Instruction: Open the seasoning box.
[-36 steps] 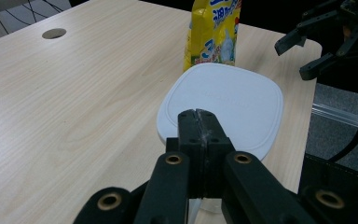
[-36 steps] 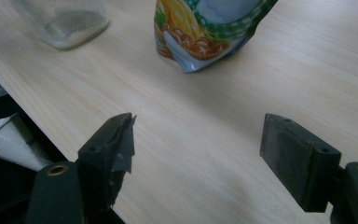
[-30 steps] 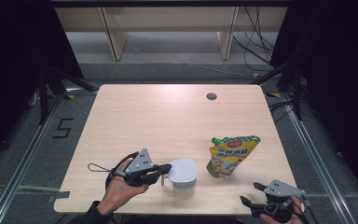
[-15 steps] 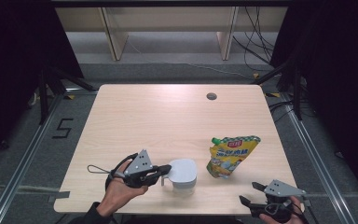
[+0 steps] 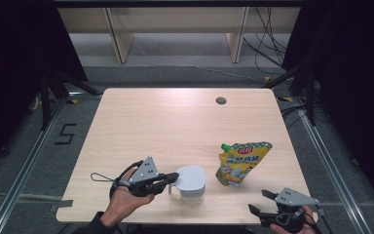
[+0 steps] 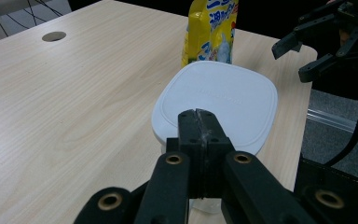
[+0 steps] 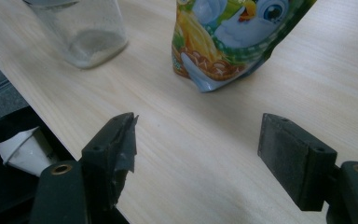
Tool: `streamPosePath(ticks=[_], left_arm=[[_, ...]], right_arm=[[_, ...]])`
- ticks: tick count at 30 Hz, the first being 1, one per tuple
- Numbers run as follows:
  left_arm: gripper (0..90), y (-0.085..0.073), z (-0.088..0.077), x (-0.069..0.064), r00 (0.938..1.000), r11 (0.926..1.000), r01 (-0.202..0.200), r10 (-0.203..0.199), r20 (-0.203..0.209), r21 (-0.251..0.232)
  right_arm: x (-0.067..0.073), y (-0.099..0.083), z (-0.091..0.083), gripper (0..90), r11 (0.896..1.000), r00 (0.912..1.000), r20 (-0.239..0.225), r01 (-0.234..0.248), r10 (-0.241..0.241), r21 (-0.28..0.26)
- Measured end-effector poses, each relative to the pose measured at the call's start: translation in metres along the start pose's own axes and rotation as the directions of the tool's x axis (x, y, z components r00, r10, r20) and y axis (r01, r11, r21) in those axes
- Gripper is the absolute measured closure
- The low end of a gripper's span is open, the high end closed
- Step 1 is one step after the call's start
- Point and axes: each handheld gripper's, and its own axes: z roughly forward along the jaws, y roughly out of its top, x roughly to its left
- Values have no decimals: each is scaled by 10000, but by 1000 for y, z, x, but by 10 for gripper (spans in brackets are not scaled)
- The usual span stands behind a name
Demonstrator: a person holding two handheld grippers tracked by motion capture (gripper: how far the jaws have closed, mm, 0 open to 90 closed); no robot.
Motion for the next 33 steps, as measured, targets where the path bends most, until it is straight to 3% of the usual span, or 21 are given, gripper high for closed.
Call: streamPosePath(ticks=[2,5,6,7,9,10,12,13,14,16,17,19,21,23,24,26,27,28,29,30,33], left_arm=[[889,0,0,0,9999,9999,138,-138,-6,-21],[889,0,0,0,10000,10000,34,-34,-6,5],[889,0,0,0,10000,10000,37,-37,-10,5],[889,-1,0,-1,9998,9999,161,-162,-64,-32],[890,-2,-1,0,9998,9998,183,-183,-28,-46],[889,-1,-2,0,10000,10000,12,-12,-55,38],[889,-2,-1,-1,9999,9999,161,-161,-39,-22],[889,-1,-1,0,10000,10000,41,-41,-53,16],[889,-1,-2,-1,9999,10000,61,-60,-100,62],[889,-1,-2,-1,9999,9999,160,-160,-65,44],[889,-1,-2,0,10000,10000,69,-69,-11,30],[889,-1,-1,1,9999,9999,111,-111,83,-24],[889,-2,-1,0,9997,9997,243,-243,33,-12],[889,-2,-1,0,9997,9997,251,-251,42,-28],[889,-2,-2,0,9996,9996,294,-294,-8,15],[889,-2,-2,2,9999,9999,121,-121,78,9],[889,-3,-2,1,9997,9997,259,-259,-25,9],[889,-3,-2,2,9999,9999,151,-151,30,9],[889,-3,-2,2,9999,9999,135,-135,79,-8],[889,-3,-2,2,9999,9999,143,-143,77,-9],[889,-3,-3,2,9999,9999,141,-141,7,15]], right_arm=[[3,1,-1,288,9996,9994,-195,-283,283,11],[1,2,0,289,9999,9998,-154,90,-91,-78],[4,2,0,289,9998,9995,-235,-220,220,5],[4,2,0,291,9998,9996,-213,-207,207,-41],[2,3,1,315,9998,9997,-187,137,-139,-141],[5,4,1,333,9998,9997,-214,-149,146,-129],[4,7,2,372,9994,9994,-231,268,-273,-228],[8,8,1,399,9999,9998,-170,-41,38,-150],[6,11,3,445,9986,9992,-93,387,-390,-363],[9,16,4,508,9961,9981,-104,600,-608,-642],[12,18,5,554,9963,9987,-216,453,-470,-735],[13,24,9,594,9937,9964,110,841,-835,-746],[15,30,13,644,9905,9937,8,1115,-1117,-803],[22,35,17,692,9929,9958,-129,898,-911,-783],[22,38,19,714,9876,9917,-217,1242,-1269,-962],[26,44,21,739,9848,9906,-310,1289,-1333,-1166],[29,46,23,748,9859,9924,-356,1122,-1174,-1240],[29,48,24,762,9820,9890,-353,1383,-1439,-1284],[32,50,26,780,9842,9910,-417,1209,-1272,-1290],[32,53,29,805,9797,9866,-519,1465,-1548,-1371],[37,59,36,851,9740,9813,-696,1671,-1793,-1528]])
